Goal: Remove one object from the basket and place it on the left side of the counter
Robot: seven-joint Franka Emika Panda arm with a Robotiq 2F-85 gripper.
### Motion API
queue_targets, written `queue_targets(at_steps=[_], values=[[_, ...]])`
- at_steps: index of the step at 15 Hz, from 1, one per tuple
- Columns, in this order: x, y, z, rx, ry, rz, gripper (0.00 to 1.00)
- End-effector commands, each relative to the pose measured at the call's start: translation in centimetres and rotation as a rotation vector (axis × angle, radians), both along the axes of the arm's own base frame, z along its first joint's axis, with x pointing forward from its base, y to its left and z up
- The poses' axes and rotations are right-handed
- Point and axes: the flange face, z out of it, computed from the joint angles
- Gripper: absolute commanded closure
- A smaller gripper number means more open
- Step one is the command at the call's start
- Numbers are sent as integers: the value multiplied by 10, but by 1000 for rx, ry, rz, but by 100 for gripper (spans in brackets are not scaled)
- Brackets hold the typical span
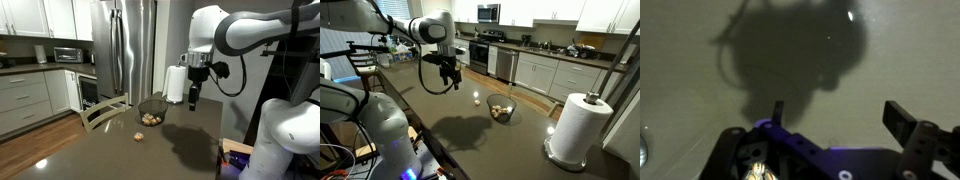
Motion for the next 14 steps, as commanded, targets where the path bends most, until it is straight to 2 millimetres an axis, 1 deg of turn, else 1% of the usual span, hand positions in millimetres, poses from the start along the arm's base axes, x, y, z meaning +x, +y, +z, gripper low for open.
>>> queue_targets(at_steps=[1,10,11,14], values=[[0,0,1,0,1,0,0],[0,0,1,0,1,0,0],[5,0,2,4,0,0,0],[36,-11,12,9,-28,12,0]])
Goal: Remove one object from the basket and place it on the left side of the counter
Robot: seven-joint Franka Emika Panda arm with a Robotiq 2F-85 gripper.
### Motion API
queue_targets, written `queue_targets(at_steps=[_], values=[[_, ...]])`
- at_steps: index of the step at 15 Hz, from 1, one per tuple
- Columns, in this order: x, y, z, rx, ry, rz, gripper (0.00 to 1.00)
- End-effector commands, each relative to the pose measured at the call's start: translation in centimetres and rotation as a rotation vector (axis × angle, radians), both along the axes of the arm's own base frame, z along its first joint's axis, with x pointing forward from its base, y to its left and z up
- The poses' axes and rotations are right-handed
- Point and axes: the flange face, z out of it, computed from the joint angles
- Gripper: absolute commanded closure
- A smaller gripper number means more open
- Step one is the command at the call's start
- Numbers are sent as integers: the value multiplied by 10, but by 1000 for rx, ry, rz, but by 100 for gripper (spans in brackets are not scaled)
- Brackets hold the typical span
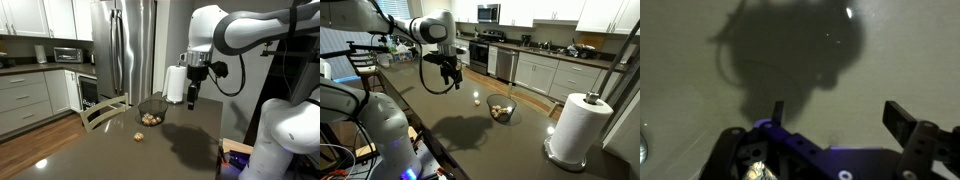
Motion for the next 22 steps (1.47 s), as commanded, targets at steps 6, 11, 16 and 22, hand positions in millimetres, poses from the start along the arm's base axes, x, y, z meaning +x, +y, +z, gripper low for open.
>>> queue_targets(at_steps=[6,11,16,22], values=[[114,-39,43,15,-67,75,0],[179,-60,48,81,-35,109,0],[224,-71,26,90,-19,115,0],[237,-87,-15,135,23,57,0]])
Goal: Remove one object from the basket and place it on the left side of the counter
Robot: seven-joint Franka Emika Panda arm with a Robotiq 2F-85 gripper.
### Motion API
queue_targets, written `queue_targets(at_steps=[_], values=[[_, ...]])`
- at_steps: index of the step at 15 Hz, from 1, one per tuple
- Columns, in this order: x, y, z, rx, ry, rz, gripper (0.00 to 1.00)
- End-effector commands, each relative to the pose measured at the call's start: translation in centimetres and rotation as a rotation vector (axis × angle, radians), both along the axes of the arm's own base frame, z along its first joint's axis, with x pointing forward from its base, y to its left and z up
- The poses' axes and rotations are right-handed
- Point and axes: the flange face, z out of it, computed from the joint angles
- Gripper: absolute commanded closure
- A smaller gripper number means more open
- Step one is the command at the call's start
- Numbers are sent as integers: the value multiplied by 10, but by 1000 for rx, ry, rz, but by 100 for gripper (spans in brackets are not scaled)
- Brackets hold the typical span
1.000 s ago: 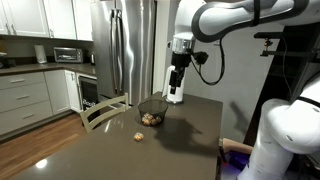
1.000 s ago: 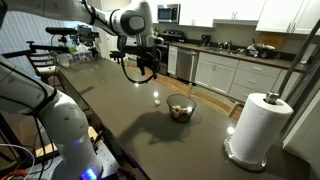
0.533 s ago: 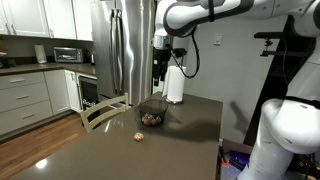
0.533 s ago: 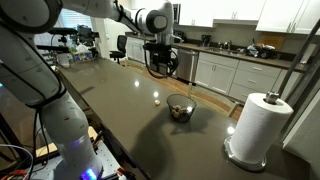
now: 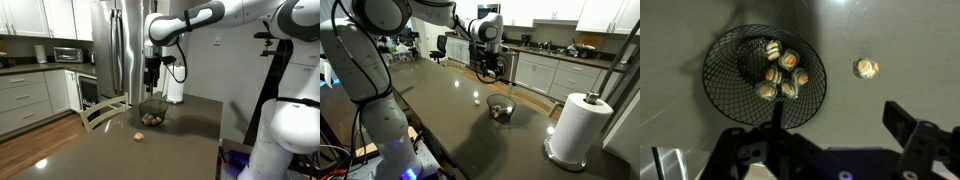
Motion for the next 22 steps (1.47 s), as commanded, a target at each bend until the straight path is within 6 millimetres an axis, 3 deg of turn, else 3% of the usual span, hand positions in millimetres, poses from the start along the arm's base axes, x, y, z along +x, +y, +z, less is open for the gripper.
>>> queue_targets(at_steps=[1,7,14,22], values=[[7,-16,-20,63,25,-22,0],[17,-41,-59,130,38,-89,0],[34,-52,-109,128,61,-141,0],[35,-68,-143,267,102,-151,0]])
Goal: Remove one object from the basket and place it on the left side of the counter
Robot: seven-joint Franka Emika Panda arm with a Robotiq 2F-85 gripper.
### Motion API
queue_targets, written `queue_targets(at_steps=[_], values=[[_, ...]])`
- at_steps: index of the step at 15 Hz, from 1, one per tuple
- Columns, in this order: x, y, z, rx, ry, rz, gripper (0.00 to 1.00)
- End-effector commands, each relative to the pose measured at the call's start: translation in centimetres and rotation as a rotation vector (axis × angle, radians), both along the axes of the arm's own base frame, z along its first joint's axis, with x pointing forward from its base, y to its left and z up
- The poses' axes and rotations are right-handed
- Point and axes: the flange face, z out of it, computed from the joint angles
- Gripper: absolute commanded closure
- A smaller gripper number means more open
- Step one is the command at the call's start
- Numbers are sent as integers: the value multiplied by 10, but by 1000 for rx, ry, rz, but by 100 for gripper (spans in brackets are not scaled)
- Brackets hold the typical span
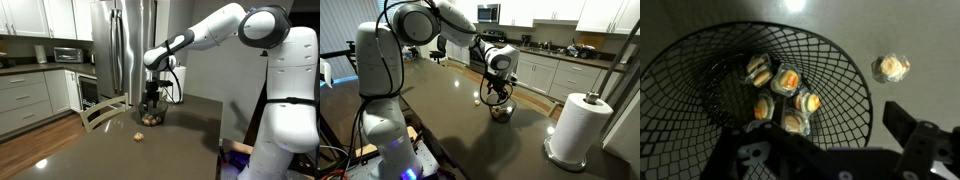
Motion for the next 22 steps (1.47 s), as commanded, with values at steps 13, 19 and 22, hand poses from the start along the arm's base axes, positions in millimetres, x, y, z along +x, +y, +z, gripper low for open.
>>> queue_targets(at_steps=[13,19,22], values=[[16,-25,-21,-35,-65,-32,0],[21,-44,-7,-76,-69,-53,0],[16,-38,-10,-53,-72,-47,0]])
